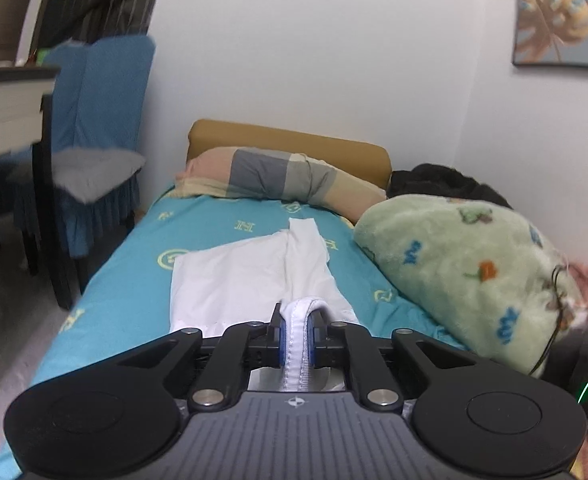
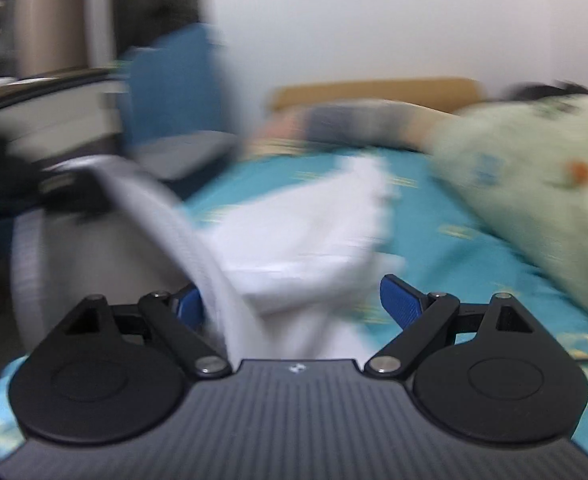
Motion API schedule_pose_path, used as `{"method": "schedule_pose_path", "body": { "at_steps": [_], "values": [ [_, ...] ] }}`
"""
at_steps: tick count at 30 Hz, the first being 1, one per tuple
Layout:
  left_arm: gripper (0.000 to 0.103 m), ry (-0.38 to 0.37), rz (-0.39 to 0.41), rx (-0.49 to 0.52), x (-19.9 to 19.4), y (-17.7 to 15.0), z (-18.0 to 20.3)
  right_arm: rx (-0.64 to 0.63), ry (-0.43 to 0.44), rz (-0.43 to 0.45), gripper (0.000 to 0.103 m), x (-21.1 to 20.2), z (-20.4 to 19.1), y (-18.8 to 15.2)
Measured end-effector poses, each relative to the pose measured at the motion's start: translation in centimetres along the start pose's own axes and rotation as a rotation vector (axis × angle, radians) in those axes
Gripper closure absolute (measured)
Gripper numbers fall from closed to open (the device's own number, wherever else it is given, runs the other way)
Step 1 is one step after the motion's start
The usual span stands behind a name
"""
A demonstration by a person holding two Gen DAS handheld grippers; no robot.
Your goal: Fold clothes
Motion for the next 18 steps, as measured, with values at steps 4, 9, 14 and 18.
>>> {"method": "schedule_pose_path", "body": {
  "at_steps": [4,9,14,18],
  "values": [
    [0.093,-0.046,0.017,0.065,-0.5,-1.2,1.9,-0.008,-0.128,0.082,0.013,-3.2,2.0,2.2],
    [0.094,-0.097,0.098,0.094,-2.5,-1.2,3.1,-0.155,-0.210,0.106,0.013,-4.8,2.3,2.8],
    [0.094,-0.108,0.155,0.027,-4.1,0.1,2.3,-0.305,-0.249,0.060,0.013,-4.7,1.9,2.0],
    [0.094,-0.096,0.136,-0.021,-4.4,0.6,1.1,-0.127,-0.131,-0.164,0.013,-0.9,2.6,-1.6]
  ]
}}
Point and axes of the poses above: each gripper's, at about its wrist camera, not at the fingertips, and x roughly the way its jaws point, z to its right, y to its top, the point moved 2 cm from there along x, roughly the way its jaws point, and after that the axes turned 14 degrees about -x, right-handed, at the moved point
